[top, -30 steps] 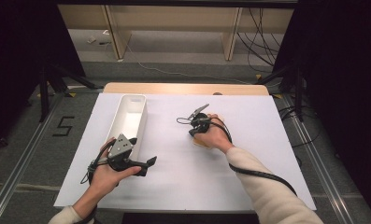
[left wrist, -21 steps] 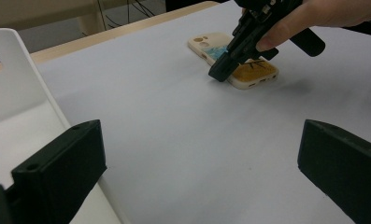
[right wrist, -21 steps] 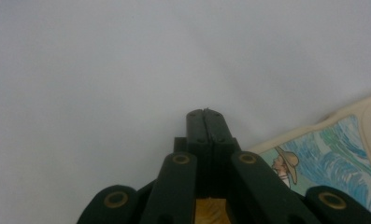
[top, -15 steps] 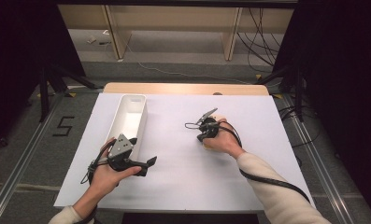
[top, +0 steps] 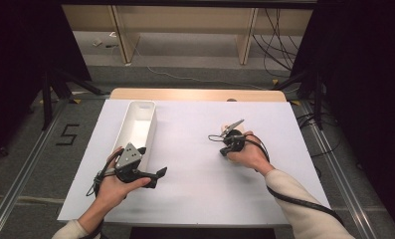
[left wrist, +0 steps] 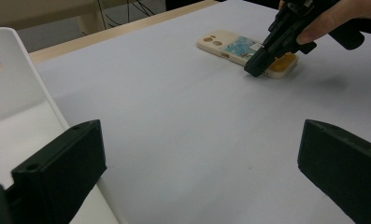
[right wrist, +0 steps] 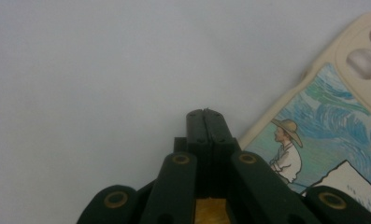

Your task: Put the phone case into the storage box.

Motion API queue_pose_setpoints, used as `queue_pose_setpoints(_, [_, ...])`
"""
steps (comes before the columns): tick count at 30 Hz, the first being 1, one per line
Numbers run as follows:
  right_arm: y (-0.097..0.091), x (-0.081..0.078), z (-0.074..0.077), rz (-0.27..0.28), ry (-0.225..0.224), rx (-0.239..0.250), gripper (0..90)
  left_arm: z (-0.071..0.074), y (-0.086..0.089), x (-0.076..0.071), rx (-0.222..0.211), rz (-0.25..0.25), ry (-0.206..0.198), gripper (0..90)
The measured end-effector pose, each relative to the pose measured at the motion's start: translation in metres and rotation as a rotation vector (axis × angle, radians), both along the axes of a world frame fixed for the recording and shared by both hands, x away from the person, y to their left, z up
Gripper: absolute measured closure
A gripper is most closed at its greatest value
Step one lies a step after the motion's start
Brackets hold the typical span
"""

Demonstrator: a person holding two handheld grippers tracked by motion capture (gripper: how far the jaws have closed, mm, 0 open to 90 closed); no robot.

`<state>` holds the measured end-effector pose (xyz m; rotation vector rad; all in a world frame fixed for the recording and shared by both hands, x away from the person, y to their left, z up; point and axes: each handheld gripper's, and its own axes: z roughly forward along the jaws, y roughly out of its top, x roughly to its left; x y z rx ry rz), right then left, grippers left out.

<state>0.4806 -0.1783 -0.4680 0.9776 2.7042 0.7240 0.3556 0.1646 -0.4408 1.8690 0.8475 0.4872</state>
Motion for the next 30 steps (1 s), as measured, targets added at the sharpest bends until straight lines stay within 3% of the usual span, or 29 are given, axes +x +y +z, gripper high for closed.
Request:
queue_pose_setpoints(15, [-0.044,-0.01,0.002,-0.059,0.005,-0.008,90.0,0.0,-0.001,-0.001,0.003,-0.002,0.0,0.4])
queue_pose_setpoints(30, [-0.066,-0.011,0.002,-0.106,-0.006,-0.018,90.0,0.0,-0.001,-0.001,0.005,-0.002,-0.003,0.4])
